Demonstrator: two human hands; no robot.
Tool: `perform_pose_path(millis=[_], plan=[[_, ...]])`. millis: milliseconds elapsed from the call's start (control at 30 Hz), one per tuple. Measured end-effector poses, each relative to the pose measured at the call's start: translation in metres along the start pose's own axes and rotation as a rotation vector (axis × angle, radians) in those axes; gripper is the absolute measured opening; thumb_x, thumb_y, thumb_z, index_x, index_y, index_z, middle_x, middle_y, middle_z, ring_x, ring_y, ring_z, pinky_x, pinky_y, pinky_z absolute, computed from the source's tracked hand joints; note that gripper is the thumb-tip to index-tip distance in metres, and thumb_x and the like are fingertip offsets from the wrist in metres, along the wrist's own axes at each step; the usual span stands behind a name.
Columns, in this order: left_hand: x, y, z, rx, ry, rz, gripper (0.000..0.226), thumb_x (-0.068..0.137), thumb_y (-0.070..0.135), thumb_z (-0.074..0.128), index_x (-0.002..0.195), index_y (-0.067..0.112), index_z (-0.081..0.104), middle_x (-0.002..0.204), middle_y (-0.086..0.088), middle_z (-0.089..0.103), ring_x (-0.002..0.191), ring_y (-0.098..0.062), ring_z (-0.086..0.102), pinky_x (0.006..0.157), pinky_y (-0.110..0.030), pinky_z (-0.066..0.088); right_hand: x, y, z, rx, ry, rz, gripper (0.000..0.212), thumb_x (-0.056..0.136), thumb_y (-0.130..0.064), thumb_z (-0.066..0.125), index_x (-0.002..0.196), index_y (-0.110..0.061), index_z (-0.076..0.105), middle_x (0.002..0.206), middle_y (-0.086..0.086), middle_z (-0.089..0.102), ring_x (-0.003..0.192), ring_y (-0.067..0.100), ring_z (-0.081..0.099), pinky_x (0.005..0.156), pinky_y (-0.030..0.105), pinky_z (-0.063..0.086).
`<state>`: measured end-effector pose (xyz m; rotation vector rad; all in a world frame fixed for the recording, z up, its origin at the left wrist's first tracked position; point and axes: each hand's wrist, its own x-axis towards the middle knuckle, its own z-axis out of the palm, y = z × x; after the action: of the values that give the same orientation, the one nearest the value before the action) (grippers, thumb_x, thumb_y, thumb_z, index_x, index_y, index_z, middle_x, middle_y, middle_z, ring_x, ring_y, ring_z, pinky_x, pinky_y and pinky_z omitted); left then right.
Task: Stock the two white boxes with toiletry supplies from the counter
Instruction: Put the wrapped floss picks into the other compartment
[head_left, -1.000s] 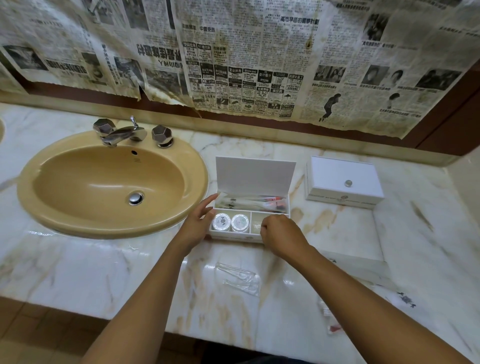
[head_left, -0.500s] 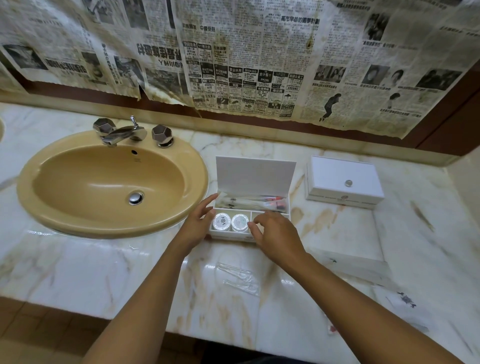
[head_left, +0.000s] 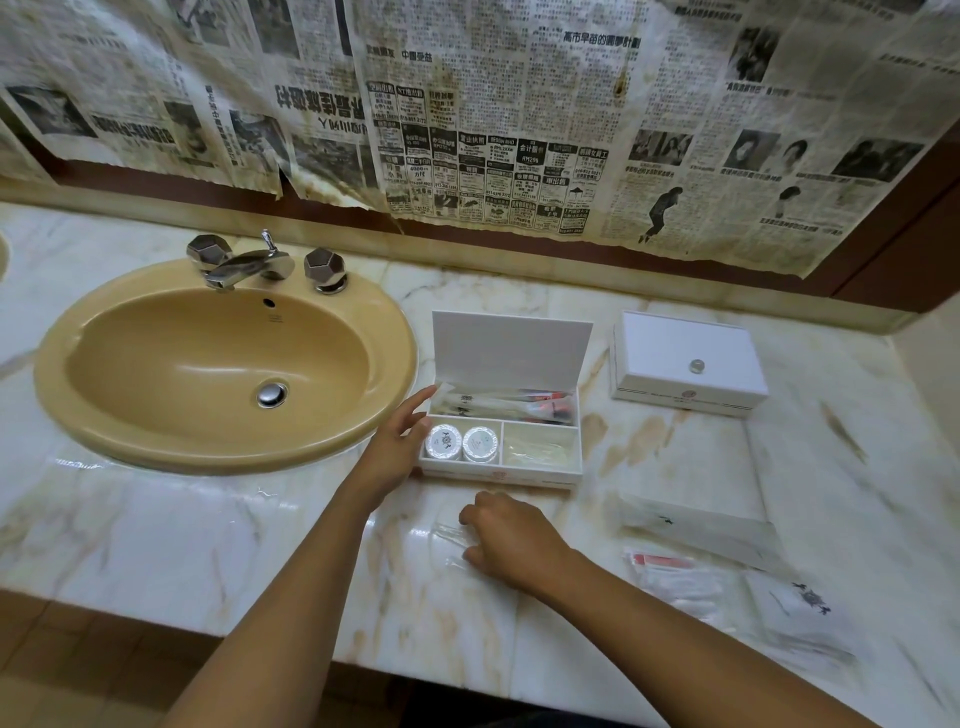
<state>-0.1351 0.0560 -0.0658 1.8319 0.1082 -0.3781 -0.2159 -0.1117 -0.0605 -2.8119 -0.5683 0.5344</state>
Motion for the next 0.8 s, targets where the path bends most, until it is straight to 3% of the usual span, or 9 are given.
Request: perform_pose_path(millis=[167,500,633,800], plan=[[0.000,0.000,0.000,-0.004,-0.003,0.004,0.038,0.103,0.030,0.044,0.136,0.050,0.045,0.123,0.006,0.057,0.104,0.005,0.052,0.079,-0.014,0.039,-0.001,0.001,0.006,-0.028,-0.015,-0.016,0.021,0.084,-0.003,0.049,0.103,-0.002,0.058,0.106,0.015,0.055,0.099,0.034,0.052,0.065,0.032,0.030],[0.001,-0.001,0.000,0.018,0.001,0.032,0.039,0.103,0.027,0.043,0.134,0.051,0.044,0.121,0.004,0.059,0.094,0.001,0.054,0.075,-0.009,0.039,0.000,-0.001,-0.004,-0.024,0.022,0.013,0.014,0.083,-0.004,0.046,0.087,-0.002,0.059,0.096,0.015,0.060,0.090,0.035,0.055,0.061,0.032,0.032],[0.002,-0.003,0.001,0.001,0.002,0.042,0.039,0.103,0.025,0.044,0.132,0.051,0.046,0.117,0.000,0.060,0.092,-0.008,0.050,0.069,-0.006,0.041,0.003,0.003,-0.019,0.087,0.201,0.033,0.016,0.081,-0.010,0.049,0.085,-0.007,0.064,0.094,0.010,0.063,0.090,0.032,0.058,0.067,0.035,0.047],[0.003,-0.003,0.001,-0.006,0.009,0.050,0.039,0.103,0.023,0.044,0.129,0.052,0.046,0.110,0.001,0.057,0.093,-0.012,0.045,0.060,-0.001,0.039,0.007,0.018,-0.050,0.146,0.477,0.115,0.013,0.083,-0.008,0.052,0.087,-0.004,0.064,0.089,0.010,0.062,0.087,0.028,0.057,0.068,0.039,0.048]])
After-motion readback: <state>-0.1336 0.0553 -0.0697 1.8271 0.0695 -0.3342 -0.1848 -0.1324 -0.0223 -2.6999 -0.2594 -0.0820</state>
